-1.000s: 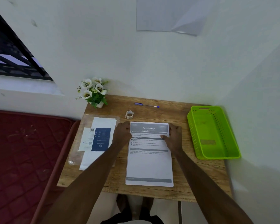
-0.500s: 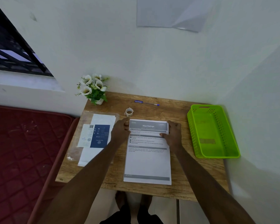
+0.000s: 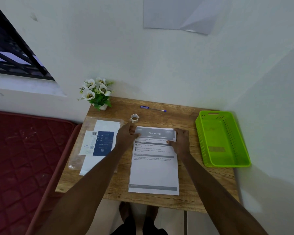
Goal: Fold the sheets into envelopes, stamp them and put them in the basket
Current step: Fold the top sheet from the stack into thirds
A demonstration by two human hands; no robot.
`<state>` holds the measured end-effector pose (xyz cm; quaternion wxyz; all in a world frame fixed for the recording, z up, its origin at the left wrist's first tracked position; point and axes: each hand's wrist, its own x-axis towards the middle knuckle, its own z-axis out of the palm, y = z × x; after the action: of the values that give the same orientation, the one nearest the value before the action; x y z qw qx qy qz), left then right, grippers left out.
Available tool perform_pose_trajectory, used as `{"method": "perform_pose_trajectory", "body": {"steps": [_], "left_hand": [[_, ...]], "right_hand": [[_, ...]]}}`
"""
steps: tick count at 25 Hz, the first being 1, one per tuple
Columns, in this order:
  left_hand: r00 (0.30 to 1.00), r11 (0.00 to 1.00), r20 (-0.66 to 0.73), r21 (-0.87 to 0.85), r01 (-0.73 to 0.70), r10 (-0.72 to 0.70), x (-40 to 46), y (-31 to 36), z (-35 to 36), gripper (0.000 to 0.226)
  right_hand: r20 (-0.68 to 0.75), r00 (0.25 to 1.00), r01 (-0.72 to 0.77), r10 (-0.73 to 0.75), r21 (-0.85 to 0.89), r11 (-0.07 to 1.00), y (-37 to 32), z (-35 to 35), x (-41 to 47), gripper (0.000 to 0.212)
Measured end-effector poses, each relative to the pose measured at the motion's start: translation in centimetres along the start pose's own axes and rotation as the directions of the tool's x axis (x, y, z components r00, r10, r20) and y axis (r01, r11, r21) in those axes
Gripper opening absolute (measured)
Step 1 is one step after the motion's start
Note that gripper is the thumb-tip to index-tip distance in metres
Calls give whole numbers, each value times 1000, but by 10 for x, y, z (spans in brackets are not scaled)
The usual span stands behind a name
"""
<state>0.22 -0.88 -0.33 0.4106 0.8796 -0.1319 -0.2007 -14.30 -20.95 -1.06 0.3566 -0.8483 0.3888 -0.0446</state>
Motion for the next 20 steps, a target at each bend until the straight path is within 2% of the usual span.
{"method": "perform_pose_trajectory", "body": {"steps": [4,10,13,20], "left_hand": [[995,999,-91,-16,29,-31,10,5,-1,23],[996,990,-82,144,-10,22,14,11,-3,25],[995,984,-82,170,-50,64,12,13,-3,27],[989,997,-134,58,-58,66,4,9,-2,18]], "right_hand": [[4,1000,-18,18,-3,1000,0,2,2,67],[12,1000,-14,14,25,1000,1,0,2,68],[19,1000,-4,4,22,1000,2,-1,3,69],[23,1000,7,-7,30,1000,3,-1,2,71]]}}
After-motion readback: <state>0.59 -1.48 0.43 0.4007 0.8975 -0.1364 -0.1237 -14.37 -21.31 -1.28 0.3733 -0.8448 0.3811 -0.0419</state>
